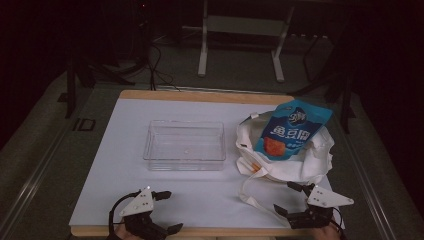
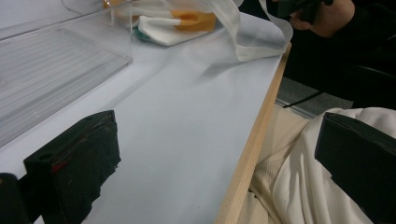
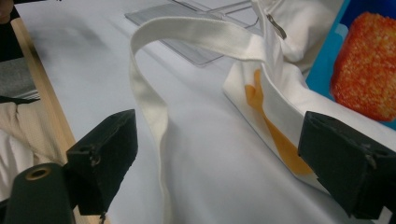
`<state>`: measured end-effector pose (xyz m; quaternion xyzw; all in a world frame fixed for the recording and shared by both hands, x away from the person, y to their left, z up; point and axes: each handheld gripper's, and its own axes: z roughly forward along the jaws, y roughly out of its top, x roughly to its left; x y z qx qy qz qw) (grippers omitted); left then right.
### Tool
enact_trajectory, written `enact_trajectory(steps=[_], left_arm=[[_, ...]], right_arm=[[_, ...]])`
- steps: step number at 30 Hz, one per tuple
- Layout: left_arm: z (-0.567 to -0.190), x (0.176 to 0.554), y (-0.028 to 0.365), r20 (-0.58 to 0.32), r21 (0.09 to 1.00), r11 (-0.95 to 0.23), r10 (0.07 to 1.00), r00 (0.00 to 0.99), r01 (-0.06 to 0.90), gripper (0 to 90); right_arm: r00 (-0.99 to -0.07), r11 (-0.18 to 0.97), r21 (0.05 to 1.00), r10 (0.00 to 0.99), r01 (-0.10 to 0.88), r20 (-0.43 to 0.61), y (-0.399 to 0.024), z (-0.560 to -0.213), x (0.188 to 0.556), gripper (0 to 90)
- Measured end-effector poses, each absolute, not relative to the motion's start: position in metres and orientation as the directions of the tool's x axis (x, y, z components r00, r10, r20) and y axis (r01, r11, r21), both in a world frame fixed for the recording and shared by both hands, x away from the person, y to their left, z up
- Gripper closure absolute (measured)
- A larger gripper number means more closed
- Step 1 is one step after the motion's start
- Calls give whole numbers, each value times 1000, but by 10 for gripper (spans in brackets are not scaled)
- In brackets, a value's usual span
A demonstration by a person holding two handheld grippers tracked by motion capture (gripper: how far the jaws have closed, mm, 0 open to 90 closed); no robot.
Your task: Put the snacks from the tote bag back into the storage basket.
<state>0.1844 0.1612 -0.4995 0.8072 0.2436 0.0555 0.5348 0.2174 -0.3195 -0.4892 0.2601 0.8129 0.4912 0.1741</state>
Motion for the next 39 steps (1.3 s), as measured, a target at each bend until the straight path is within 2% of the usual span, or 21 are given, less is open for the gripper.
enact_trajectory(steps=[7,17,20,23,28,39], left_arm=[[-495,184,155,-158,898,-319,407,900,302,2],[-478,190,144,-239,894,-300,305,922,331,2],[-473,194,139,-211,899,-316,292,933,303,2],[-469,200,133,-211,897,-326,280,937,299,2],[-461,209,121,-171,897,-355,270,948,263,2],[-446,234,103,-121,916,-341,265,957,210,2]], right_arm=[[-811,393,883,585,258,-23,-325,-490,215,121],[-831,367,891,556,268,22,-332,-482,215,122],[-817,366,890,577,271,12,-332,-478,214,123],[-831,352,898,555,265,28,-334,-475,213,122],[-840,361,904,543,228,-5,-337,-465,213,122],[-839,371,910,541,184,-51,-341,-446,220,121]])
